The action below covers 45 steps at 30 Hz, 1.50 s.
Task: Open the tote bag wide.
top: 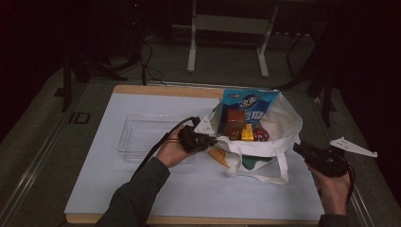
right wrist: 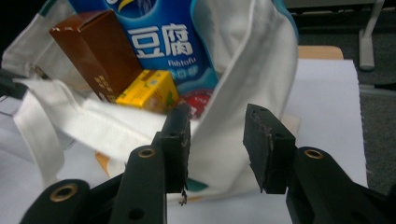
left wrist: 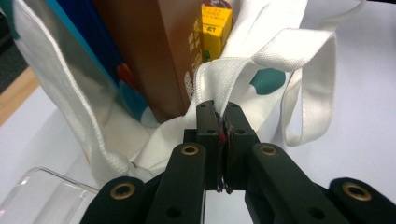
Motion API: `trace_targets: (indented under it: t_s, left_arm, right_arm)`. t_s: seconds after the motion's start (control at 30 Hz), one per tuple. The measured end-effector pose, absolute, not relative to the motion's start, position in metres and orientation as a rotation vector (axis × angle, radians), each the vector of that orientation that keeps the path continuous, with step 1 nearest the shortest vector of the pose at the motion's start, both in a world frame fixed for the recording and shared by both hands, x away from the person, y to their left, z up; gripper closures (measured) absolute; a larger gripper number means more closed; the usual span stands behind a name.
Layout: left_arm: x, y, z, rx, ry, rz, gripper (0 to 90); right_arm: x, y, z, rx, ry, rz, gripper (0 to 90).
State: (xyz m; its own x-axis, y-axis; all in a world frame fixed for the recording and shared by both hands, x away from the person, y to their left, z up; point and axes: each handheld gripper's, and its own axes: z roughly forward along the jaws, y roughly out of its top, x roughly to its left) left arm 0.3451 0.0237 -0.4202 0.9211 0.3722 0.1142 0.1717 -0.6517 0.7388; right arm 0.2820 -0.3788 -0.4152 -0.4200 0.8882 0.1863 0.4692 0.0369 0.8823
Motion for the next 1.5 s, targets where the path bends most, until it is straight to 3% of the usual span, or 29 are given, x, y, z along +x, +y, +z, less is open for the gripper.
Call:
trace_targets:
  t_s: [0.07, 0.33, 0.43, 1.23, 1.37, 1.5]
  left_arm:
    - [0.345, 0.021, -0.424, 2.295, 0.390, 0.324, 87.4]
    - [0.348, 0.006, -0.440, 2.353, 0.439, 0.334, 87.3]
    - [0.353, 0.005, -0.443, 2.354, 0.475, 0.331, 87.3]
    - [0.379, -0.005, -0.468, 2.453, 0.635, 0.320, 86.5]
    - [0.379, 0.005, -0.463, 2.398, 0.618, 0.243, 77.4]
    - [0.373, 0.017, -0.444, 2.337, 0.581, 0.253, 69.5]
  right_arm:
    - [0.284, -0.373, -0.412, 1.355, 1.906, 1.334, 62.5]
    - [0.304, -0.354, -0.420, 1.388, 1.926, 1.236, 82.7]
    - [0.310, -0.350, -0.428, 1.398, 1.948, 1.188, 85.8]
    - [0.349, -0.337, -0.483, 1.541, 2.063, 1.008, 88.3]
    - [0.351, -0.337, -0.483, 1.538, 2.083, 0.987, 88.3]
    - [0.348, -0.340, -0.479, 1.536, 2.083, 1.008, 87.8]
